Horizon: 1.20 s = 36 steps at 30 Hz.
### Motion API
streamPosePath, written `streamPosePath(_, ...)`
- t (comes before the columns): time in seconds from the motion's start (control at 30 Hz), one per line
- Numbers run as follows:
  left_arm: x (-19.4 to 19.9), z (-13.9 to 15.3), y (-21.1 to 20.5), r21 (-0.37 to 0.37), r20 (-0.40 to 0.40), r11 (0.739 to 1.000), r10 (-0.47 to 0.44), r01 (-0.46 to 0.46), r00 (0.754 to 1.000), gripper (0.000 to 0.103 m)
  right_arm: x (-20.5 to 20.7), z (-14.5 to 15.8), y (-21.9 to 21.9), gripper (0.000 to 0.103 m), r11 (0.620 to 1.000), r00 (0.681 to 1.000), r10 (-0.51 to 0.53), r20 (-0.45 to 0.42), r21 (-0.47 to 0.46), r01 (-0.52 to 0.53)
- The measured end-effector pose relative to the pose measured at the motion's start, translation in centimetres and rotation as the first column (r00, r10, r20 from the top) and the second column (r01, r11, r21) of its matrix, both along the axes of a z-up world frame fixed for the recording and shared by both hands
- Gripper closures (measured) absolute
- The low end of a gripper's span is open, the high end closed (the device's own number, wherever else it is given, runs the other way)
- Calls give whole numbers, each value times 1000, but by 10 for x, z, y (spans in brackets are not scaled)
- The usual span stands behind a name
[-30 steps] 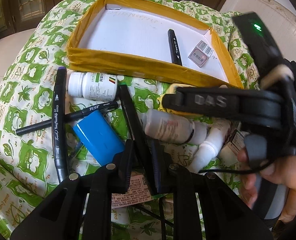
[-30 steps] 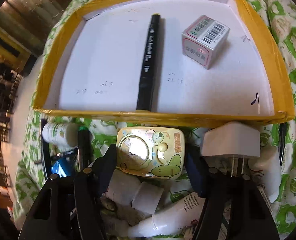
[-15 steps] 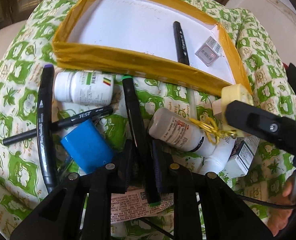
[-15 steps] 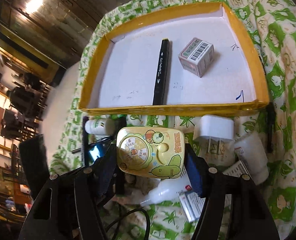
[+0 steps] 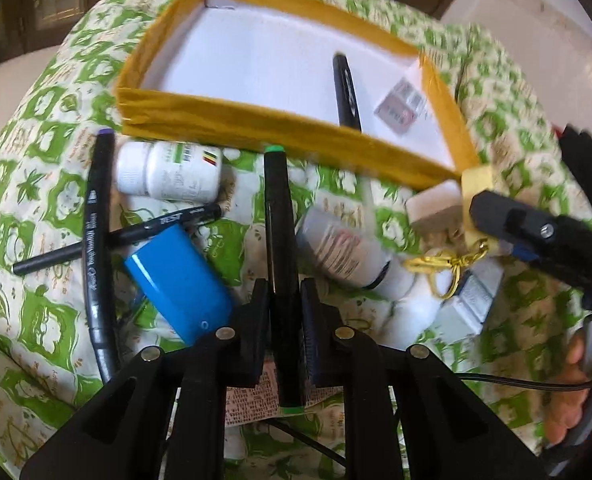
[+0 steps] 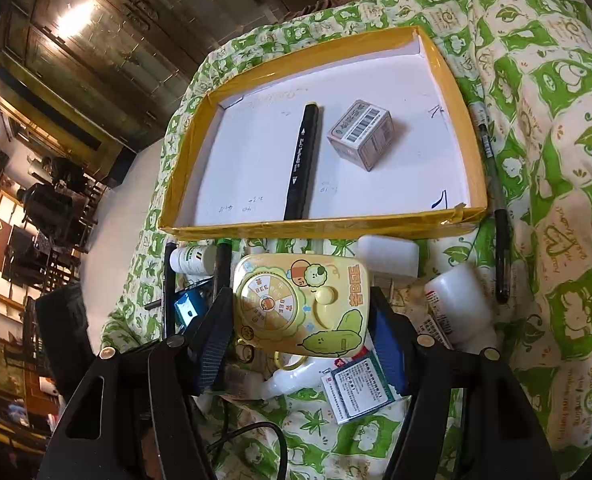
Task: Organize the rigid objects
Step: 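Grasp a green-capped black marker with the left tool while the right tool grasps the yellow keychain case, then lower both into the tray beside the first marker and open both tools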
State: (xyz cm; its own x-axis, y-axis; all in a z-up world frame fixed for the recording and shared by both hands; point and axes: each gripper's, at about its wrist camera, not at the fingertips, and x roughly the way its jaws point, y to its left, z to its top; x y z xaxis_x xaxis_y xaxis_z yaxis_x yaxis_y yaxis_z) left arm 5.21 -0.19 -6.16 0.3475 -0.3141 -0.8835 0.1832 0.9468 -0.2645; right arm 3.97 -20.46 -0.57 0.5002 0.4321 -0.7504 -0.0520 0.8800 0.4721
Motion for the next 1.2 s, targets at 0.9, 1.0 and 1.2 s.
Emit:
streamPosePath(0.9, 0, 22, 8, -108, 69, 994, 34, -27, 997, 91, -4, 20, 0, 43, 1000, 996, -10, 84, -11, 11)
streamPosePath(1.0, 5, 26, 3, -118, 75, 993, 39, -30, 996, 91, -4, 22, -2, 43, 1000, 996, -15, 87, -4, 16)
streamPosePath(1.2, 5, 35, 10, -125, 91, 992, 39, -28, 995, 91, -1, 27, -10, 43, 999, 995, -41, 95, 13, 40)
